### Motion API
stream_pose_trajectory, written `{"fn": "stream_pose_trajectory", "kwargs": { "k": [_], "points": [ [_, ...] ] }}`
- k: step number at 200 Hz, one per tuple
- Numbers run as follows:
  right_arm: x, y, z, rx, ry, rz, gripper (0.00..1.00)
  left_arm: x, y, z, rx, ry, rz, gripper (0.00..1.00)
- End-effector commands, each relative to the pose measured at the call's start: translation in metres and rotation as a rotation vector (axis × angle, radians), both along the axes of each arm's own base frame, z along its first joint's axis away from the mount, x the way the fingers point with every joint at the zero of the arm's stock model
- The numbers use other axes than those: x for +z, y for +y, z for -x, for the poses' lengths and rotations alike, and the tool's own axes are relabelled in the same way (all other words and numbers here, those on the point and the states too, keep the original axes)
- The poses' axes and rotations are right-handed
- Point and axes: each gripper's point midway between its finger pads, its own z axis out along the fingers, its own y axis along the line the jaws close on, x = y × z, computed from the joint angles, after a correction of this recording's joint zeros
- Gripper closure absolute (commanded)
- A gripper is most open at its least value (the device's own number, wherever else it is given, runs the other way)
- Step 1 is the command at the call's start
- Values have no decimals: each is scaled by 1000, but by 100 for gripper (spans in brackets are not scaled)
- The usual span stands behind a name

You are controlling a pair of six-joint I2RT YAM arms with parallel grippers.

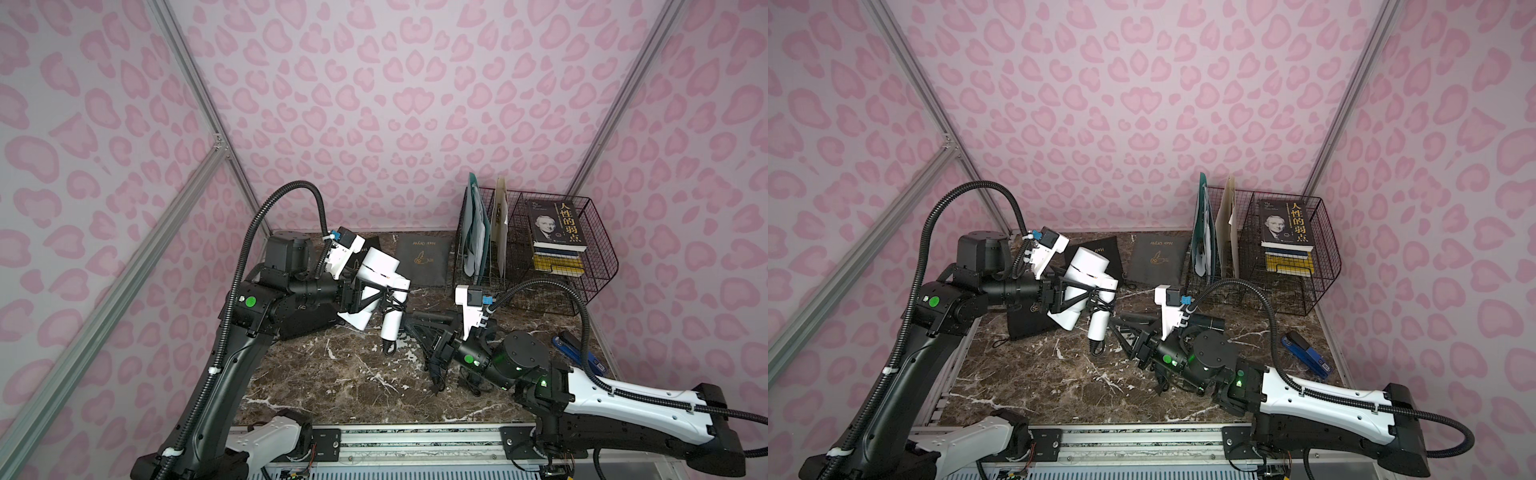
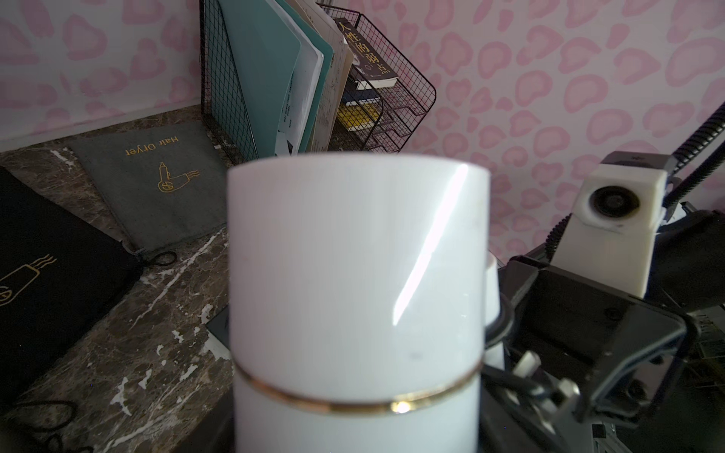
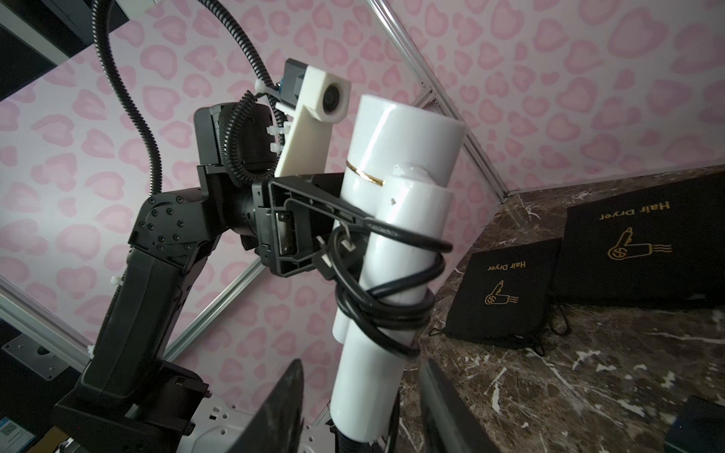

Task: Pack away hair dryers
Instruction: Fold the hair dryer.

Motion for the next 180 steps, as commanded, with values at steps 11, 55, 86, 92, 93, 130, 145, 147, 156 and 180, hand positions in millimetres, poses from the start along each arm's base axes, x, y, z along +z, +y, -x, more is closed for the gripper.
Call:
{"fn": "stream_pose_trajectory", "kwargs": {
  "k": [11,55,86,92,93,130,145,147,156,180],
  "points": [
    [-13,7,-1,2,12,46,58,18,-5,-2,-22,-47,50,98],
    [-3,19,0,30,-28,7,61,14,-5,1,-26,-32,53,98],
    [3,22,2,55,-44,-21,65,14,-6,3,-31,-24,61,98],
    [3,23,1,57,-43,-23,66,14,-6,4,-33,-21,63,98],
    [3,23,1,58,-42,-23,66,14,-6,4,-34,-21,64,98],
    [3,27,0,84,-41,-46,75,13,-8,5,-37,-3,83,98],
    [6,28,1,99,-50,-63,79,13,-7,6,-35,-1,88,98],
    [7,29,1,101,-51,-65,79,14,-8,6,-36,-2,89,98],
    [8,31,2,106,-56,-68,80,15,-7,7,-35,-4,92,99],
    [15,37,3,130,-72,-86,83,2,-9,6,-34,43,98,98]
  ]
}}
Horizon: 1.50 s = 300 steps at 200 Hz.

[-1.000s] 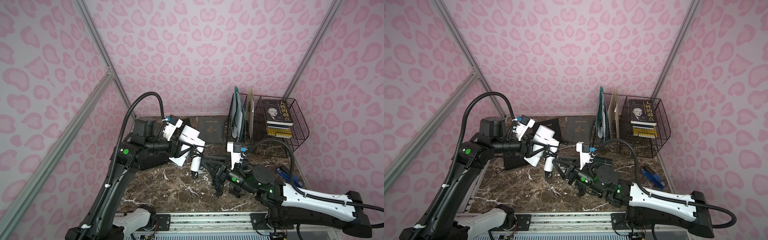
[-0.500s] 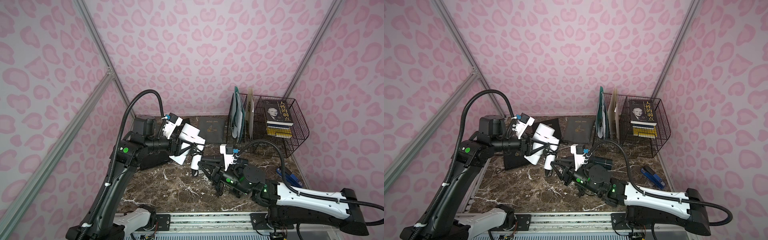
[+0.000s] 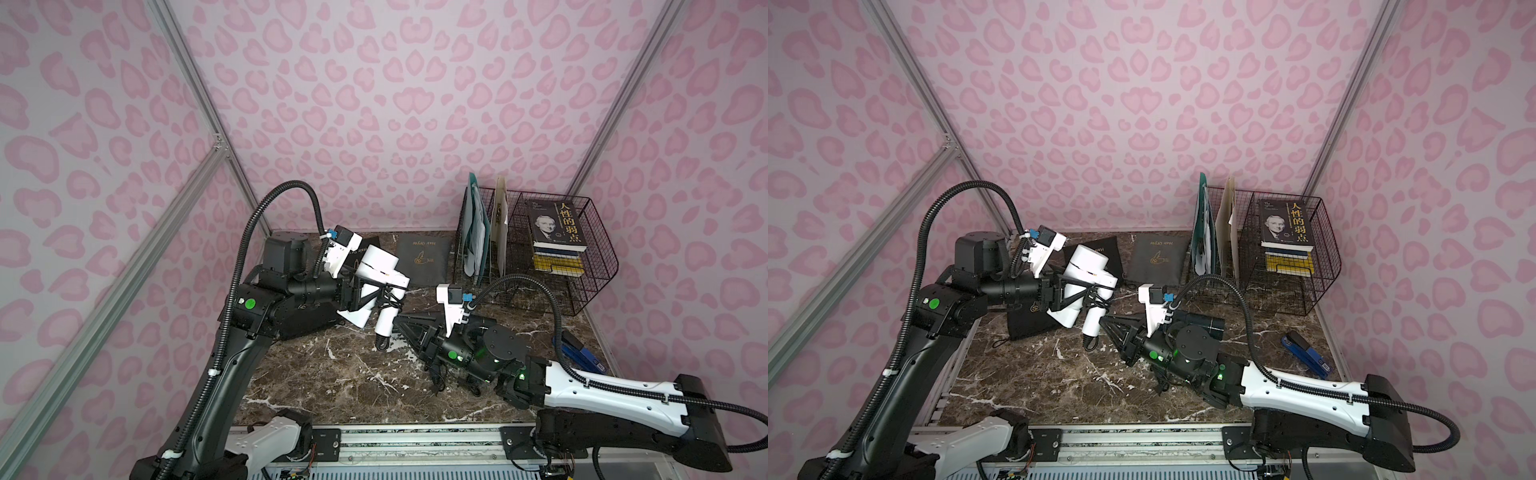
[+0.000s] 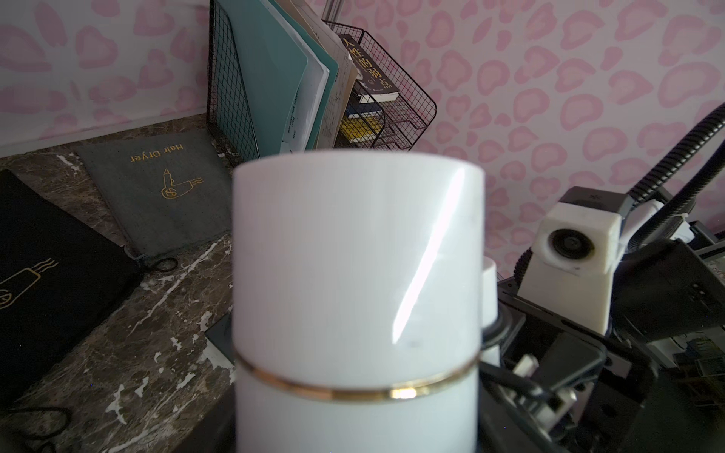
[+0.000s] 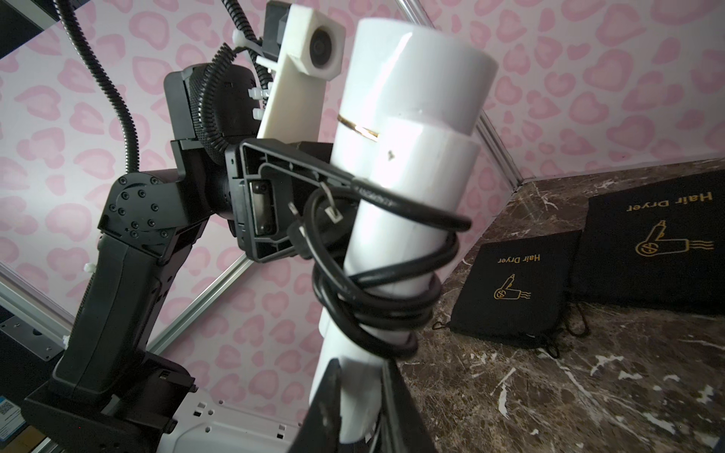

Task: Pack away hair dryers
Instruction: Fold the hair dryer, then adjust the hair dryer.

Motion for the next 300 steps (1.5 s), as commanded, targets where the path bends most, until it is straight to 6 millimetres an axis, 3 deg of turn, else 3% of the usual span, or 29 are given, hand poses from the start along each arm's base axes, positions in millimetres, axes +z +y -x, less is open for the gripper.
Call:
{"fn": "stream_pose_trajectory", "kwargs": {
  "k": [1,31,69,75,94,122,148,188,226,300],
  "points": [
    [27,7,9,61,-56,-90,83,4,-9,9,-58,37,66,98],
    [28,19,8,83,-59,-63,79,1,-9,8,-58,32,64,99],
    [8,2,-4,-5,12,-22,41,6,-5,8,-62,-24,17,98],
    [7,-5,-5,-23,21,-35,37,17,-4,9,-64,-57,21,98],
    [2,-26,-5,-61,38,-69,29,21,-4,10,-67,-76,12,99],
    [4,-49,-2,-83,42,-110,26,22,-3,10,-67,-83,4,99],
    [16,-51,7,-41,13,-145,25,22,-1,7,-45,-84,-2,98],
    [27,-25,13,46,-15,-112,24,19,1,4,-26,-79,-10,98],
    [25,4,9,94,-5,-68,24,16,2,2,-8,-76,-14,98],
    [20,12,-4,51,17,-53,27,24,0,6,-17,-75,19,99]
  ]
}}
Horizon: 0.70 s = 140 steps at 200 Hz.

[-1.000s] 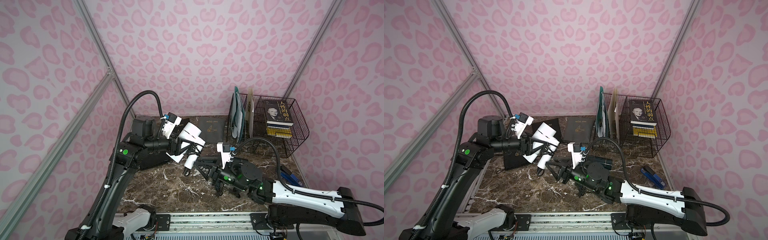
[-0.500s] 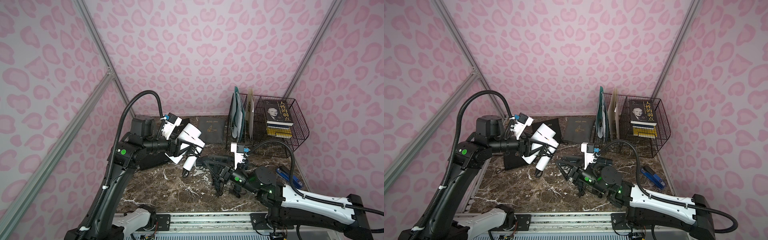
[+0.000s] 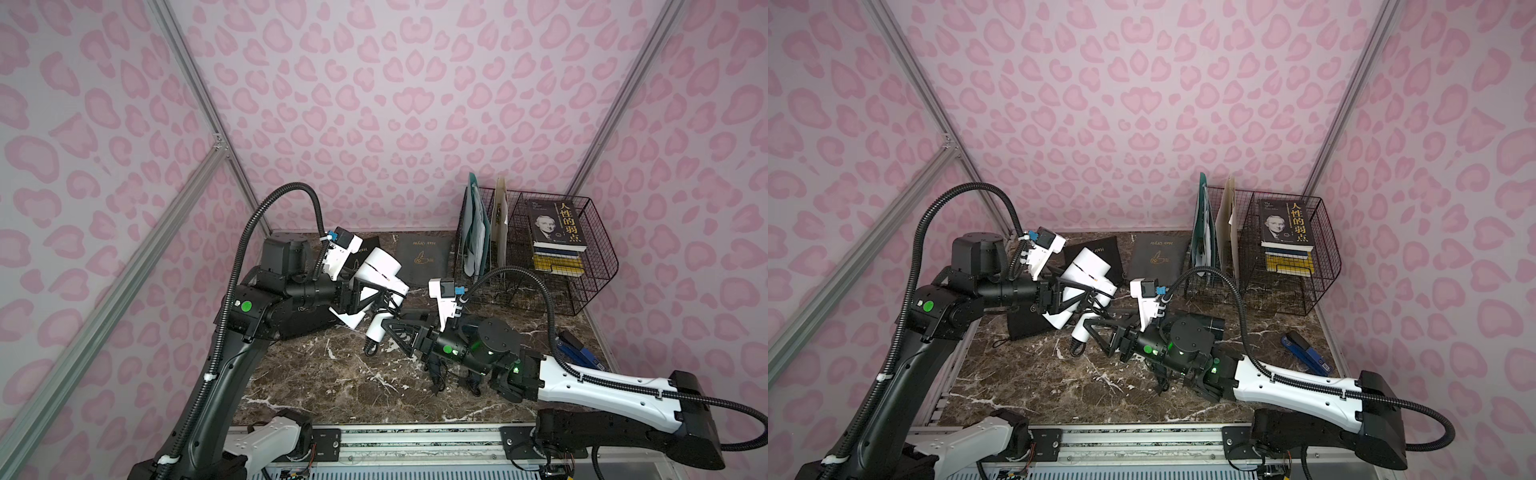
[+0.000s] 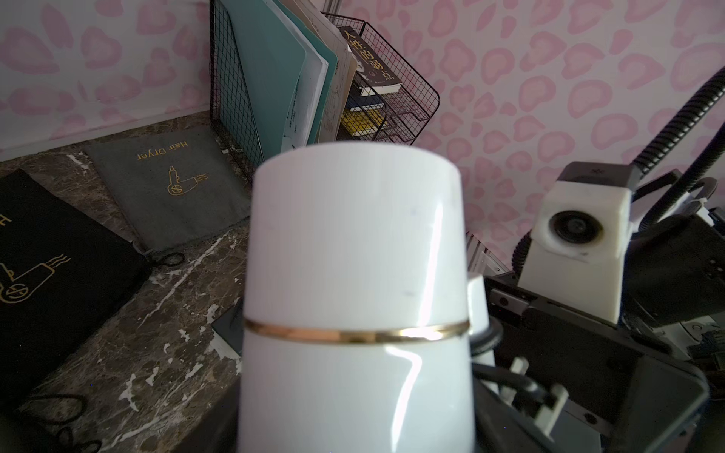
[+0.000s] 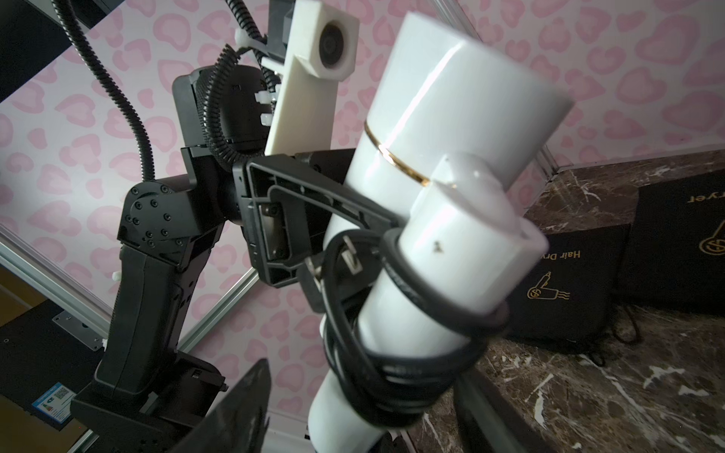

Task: Pack away hair dryers
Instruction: Adjust the hair dryer.

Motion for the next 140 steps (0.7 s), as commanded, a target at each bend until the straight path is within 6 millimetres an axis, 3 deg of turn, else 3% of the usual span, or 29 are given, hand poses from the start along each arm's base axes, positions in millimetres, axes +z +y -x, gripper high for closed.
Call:
{"fn": "stream_pose_trajectory", "kwargs": {
  "k": [1,79,140],
  "points": [
    [6,0,-2,-8,-10,-19,27,18,-5,-1,-23,-57,51,99],
    [6,8,-16,-6,9,-43,33,18,-7,3,-34,-36,75,99],
    [13,15,-13,49,10,-83,35,18,-7,3,-35,-36,86,99]
  ]
}}
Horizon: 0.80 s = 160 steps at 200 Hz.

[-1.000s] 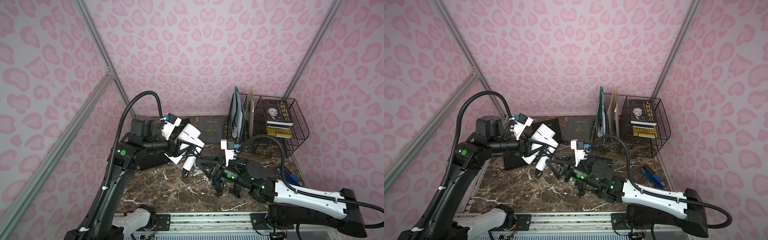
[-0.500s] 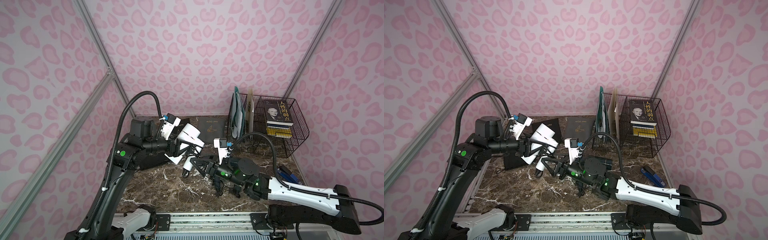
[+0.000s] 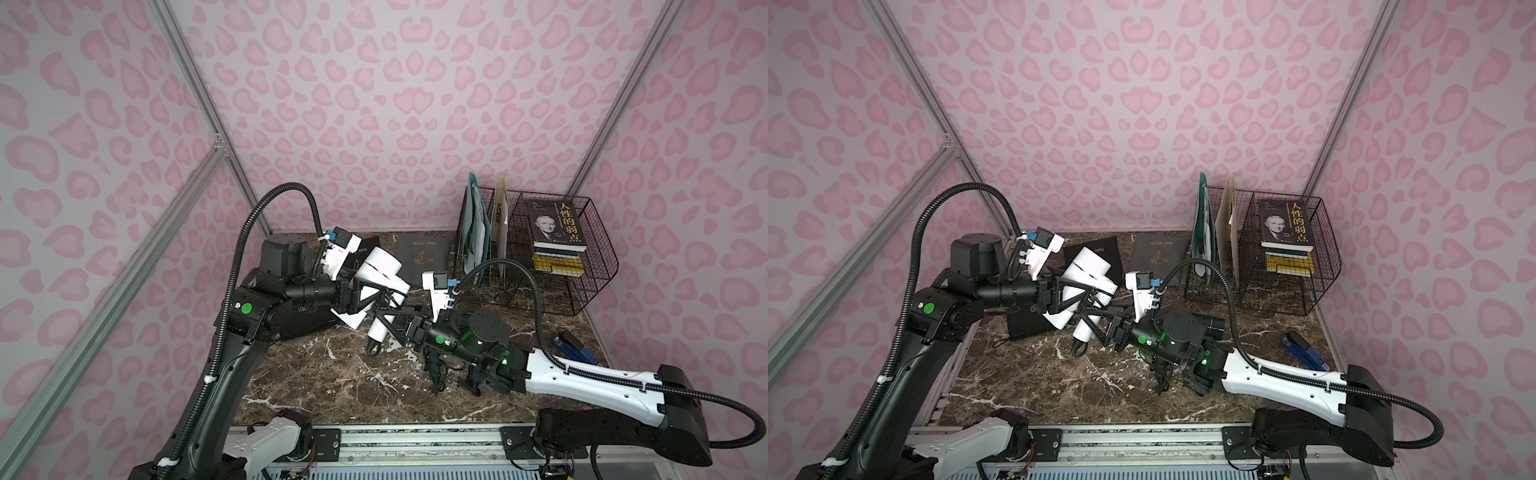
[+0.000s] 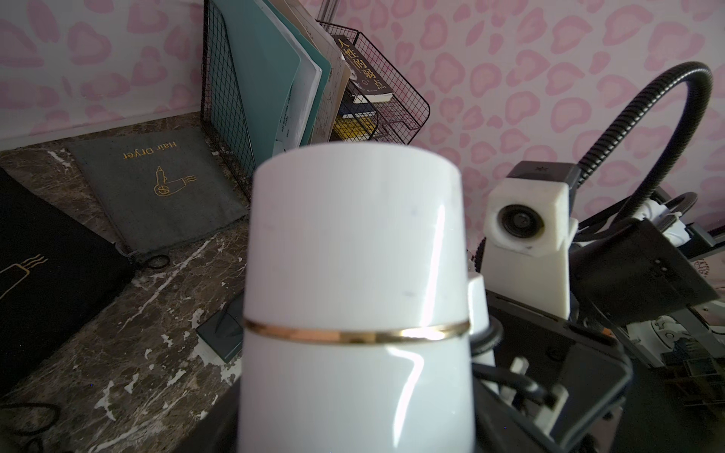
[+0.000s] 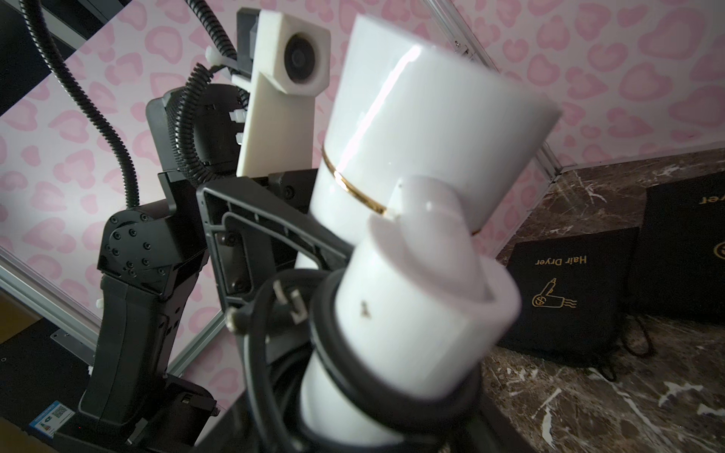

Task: Pack away hair dryers
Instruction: Adjust the hair dryer.

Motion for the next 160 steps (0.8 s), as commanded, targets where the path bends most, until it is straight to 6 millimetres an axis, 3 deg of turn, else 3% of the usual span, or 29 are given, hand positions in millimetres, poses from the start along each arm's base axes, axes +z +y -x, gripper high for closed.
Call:
{"fn": "stream_pose_trajectory", "kwargs": {
  "k": [1,82,87,123,141,160],
  "points": [
    [12,3,4,35,-13,-53,35,15,-4,0,-27,-59,41,99],
    [5,11,-2,41,18,-61,53,17,-2,1,-24,-83,34,99],
    [3,12,-2,39,23,-60,55,6,-3,0,-24,-58,26,98],
    [4,8,-8,17,31,-93,74,2,-2,1,-27,-63,12,98],
    [5,3,-9,-2,32,-97,84,0,-1,1,-28,-80,-3,87],
    [6,-1,-10,-18,34,-104,96,-2,0,1,-34,-92,-18,56]
  ]
}}
